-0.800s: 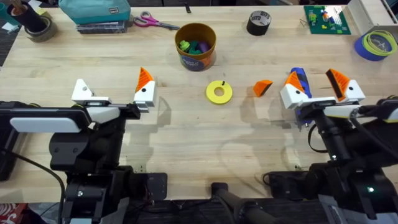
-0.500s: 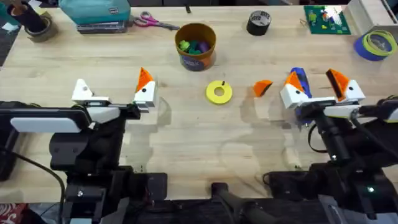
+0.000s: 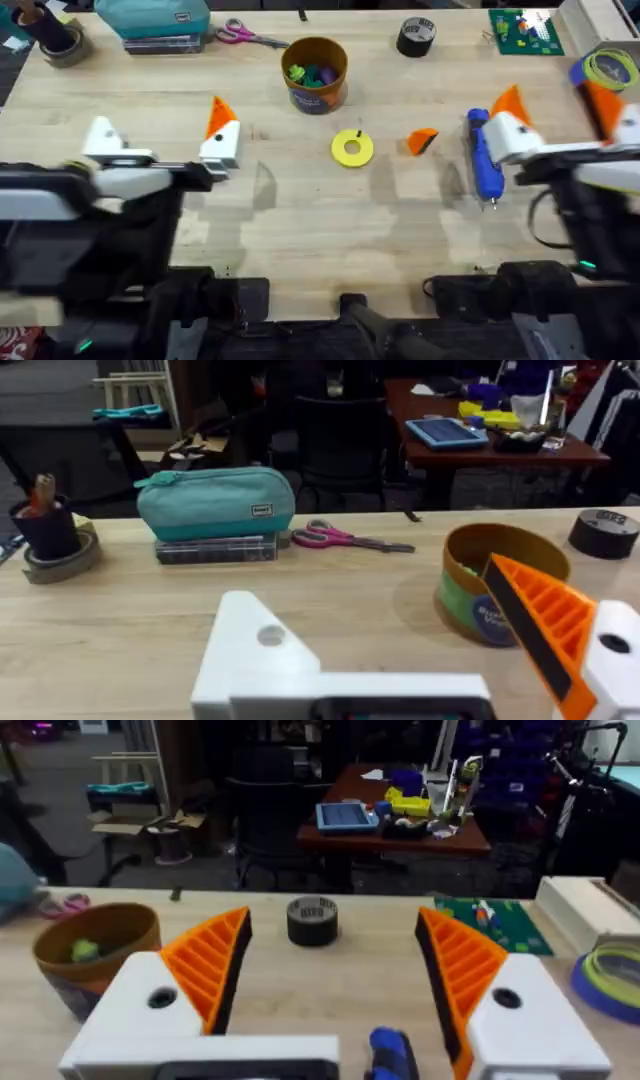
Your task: Pick up the gripper from the table and insert it into the empty holder that is missing its gripper. Then pick up a screw, insert it into the mounting hole, and use the screwdriver to tighten it. Finally, clean up the table by picking up the vegetable and placing it into the bucket.
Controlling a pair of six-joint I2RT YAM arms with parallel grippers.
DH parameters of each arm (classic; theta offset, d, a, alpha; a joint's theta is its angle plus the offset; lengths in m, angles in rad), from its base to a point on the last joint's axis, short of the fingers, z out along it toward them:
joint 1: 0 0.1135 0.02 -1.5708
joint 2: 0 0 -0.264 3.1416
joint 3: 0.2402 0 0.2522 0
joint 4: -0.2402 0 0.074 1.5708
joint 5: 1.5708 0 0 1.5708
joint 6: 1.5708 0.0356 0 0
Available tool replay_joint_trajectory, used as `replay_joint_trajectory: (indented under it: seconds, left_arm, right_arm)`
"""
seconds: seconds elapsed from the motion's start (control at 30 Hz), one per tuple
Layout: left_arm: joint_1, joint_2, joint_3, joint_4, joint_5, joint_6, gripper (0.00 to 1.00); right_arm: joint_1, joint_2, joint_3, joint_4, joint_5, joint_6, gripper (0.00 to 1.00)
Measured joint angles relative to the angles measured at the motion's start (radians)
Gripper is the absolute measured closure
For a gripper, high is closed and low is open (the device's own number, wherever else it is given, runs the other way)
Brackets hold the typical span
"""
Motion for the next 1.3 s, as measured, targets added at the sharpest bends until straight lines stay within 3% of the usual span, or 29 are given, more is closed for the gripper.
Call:
replay_joint_trajectory:
  seconds: [0.13,0.27,0.53,0.73,1.0,1.3]
  left_arm:
    - [0.0,0.069,0.172,-0.15,0.002,0.003,0.016]
    - [0.0,0.228,0.354,-0.305,0.002,0.003,0.016]
    - [0.001,0.625,0.683,-0.564,0.002,0.002,0.016]
    - [0.001,0.885,0.863,-0.751,0.003,0.003,0.015]
    - [0.001,1.108,0.917,-0.813,0.003,0.003,0.015]
    - [0.001,1.215,0.917,-0.814,0.003,0.003,0.015]
  right_arm:
    - [0.0,0.031,0.177,-0.16,-0.006,0.001,0.005]
    - [0.0,0.143,0.337,-0.31,-0.007,0.004,0.005]
    - [0.0,0.526,0.644,-0.645,-0.011,0.005,0.006]
    - [0.0,0.77,0.822,-0.853,-0.011,0.005,0.006]
    - [0.0,0.865,0.864,-0.929,-0.011,0.005,0.005]
    - [0.0,0.866,0.865,-0.969,-0.011,0.005,0.005]
